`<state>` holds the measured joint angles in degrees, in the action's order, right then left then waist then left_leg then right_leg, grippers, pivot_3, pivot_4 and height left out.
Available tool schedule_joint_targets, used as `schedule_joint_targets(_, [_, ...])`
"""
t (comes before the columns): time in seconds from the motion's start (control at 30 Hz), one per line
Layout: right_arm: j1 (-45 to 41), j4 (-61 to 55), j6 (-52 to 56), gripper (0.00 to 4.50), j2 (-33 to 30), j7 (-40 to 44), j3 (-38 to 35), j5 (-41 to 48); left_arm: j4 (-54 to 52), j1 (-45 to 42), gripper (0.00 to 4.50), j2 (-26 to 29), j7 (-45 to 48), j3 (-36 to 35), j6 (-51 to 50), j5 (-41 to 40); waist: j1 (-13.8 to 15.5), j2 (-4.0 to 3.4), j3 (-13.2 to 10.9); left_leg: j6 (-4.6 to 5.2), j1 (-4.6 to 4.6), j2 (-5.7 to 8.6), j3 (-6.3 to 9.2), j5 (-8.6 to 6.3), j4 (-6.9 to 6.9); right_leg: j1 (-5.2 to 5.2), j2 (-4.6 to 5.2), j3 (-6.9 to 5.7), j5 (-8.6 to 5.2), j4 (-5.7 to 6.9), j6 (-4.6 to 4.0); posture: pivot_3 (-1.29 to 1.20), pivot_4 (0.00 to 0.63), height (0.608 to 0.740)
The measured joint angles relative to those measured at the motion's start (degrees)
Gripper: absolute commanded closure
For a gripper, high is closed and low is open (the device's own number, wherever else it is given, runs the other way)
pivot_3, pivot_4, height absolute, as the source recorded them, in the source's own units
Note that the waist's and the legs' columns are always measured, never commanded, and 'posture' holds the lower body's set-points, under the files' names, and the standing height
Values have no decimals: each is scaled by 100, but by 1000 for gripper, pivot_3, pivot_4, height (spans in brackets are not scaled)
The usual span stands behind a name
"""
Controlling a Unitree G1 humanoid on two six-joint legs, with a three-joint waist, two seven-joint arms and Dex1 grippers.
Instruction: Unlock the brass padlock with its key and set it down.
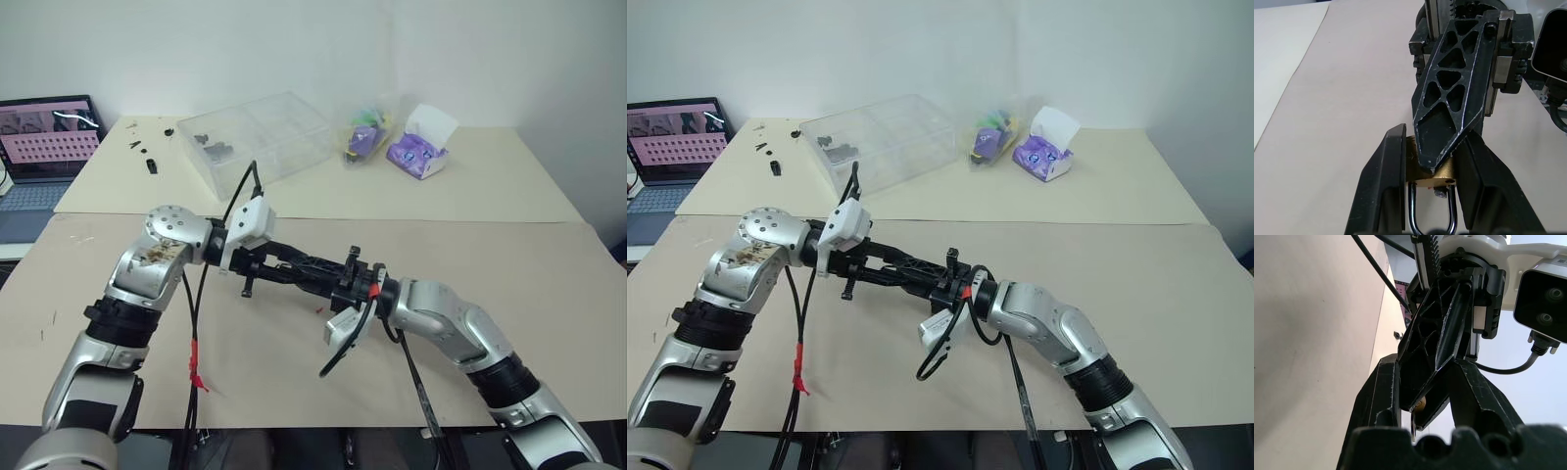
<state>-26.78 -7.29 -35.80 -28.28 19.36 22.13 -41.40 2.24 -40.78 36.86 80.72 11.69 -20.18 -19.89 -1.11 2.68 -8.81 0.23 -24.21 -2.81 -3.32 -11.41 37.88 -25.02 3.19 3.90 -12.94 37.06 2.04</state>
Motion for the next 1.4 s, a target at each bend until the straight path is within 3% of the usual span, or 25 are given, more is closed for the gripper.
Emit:
schedule_joint_targets(0.8, [12, 6, 34, 3514, -32, 51, 0, -9, -4, 17, 3650, 75, -12, -6, -1, -10, 0, 0, 0, 0, 0, 0, 0, 0, 0, 0, 0, 0, 0, 0, 0, 0, 150, 740])
schedule_joint_targets(0.9, [12, 27, 43, 3930, -34, 55, -5, -4, -3, 17, 3650, 77, -18, -13, 0, -6, 0, 0, 0, 0, 0, 0, 0, 0, 0, 0, 0, 0, 0, 0, 0, 0, 150, 740])
schedule_joint_targets(1.07, [12, 48, 61, 4220, -47, 60, -22, -3, 0, 18, 3650, 98, -27, -39, -5, 0, 0, 0, 0, 0, 0, 0, 0, 0, 0, 0, 0, 0, 0, 0, 0, 0, 150, 740])
schedule_joint_targets(1.4, [11, 48, 61, 4240, -44, 60, -23, -4, 0, 26, 3650, 98, -44, -48, -17, -15, 0, 0, 0, 0, 0, 0, 0, 0, 0, 0, 0, 0, 0, 0, 0, 0, 150, 740])
